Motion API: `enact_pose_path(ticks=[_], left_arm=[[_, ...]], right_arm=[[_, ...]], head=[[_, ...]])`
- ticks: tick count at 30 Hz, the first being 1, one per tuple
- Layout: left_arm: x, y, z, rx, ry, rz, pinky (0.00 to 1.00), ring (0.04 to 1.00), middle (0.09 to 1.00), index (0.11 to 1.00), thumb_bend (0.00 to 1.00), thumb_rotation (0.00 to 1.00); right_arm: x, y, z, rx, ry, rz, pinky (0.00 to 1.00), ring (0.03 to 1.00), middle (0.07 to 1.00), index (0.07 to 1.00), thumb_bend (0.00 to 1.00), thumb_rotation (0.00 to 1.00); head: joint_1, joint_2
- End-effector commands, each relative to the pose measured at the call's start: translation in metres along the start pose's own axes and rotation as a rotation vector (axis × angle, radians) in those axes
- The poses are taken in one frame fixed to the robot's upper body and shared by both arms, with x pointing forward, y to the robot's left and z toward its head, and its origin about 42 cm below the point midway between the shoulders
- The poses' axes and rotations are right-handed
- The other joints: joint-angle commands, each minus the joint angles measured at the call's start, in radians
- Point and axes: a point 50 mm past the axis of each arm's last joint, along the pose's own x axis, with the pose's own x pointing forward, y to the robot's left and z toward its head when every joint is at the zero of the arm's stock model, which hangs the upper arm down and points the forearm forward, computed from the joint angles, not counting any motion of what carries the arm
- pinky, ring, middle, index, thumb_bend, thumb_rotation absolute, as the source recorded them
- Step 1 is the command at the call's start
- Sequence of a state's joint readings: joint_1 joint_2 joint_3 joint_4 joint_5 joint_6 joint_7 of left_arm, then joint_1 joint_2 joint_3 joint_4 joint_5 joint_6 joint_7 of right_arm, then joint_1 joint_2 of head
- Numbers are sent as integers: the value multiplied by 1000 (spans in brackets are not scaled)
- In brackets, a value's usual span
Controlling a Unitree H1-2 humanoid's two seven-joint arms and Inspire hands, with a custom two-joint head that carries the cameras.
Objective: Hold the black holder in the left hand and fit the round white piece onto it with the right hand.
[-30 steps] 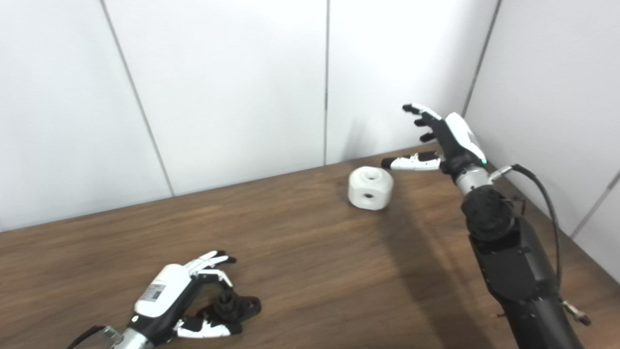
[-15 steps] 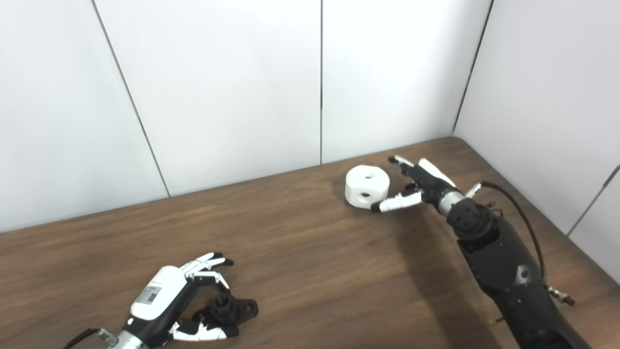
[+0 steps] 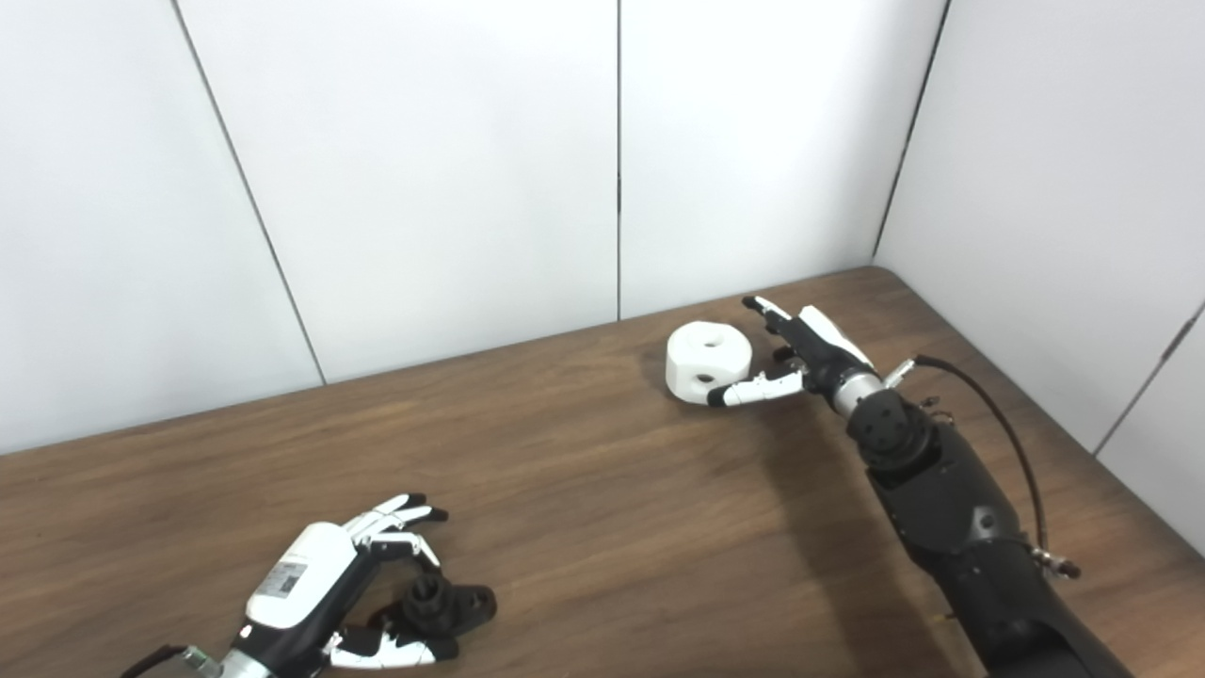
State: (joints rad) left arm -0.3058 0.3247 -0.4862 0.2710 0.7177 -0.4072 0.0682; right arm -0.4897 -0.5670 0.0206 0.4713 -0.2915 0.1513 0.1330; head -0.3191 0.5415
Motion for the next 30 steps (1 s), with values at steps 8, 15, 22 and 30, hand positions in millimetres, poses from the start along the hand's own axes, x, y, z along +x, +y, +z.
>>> enact_pose_path(ticks=[8,15,22,30], left_arm=[[-46,-44,-11,-17,119,-173,837,918,850,480,524,56],[-44,-43,-9,-21,121,-168,843,927,850,480,524,55],[-44,-44,-9,-20,118,-155,834,921,848,479,524,56],[-45,-45,-9,-28,117,-147,830,914,845,479,524,57]], right_arm=[[11,28,8,5,-51,-21,744,876,924,884,933,329],[19,36,23,-38,-70,13,790,889,917,867,919,301],[23,41,30,-106,-74,56,863,934,923,801,944,327],[25,46,37,-148,-81,72,800,910,920,796,963,336]], head=[[8,4],[15,9],[19,14],[26,20]])
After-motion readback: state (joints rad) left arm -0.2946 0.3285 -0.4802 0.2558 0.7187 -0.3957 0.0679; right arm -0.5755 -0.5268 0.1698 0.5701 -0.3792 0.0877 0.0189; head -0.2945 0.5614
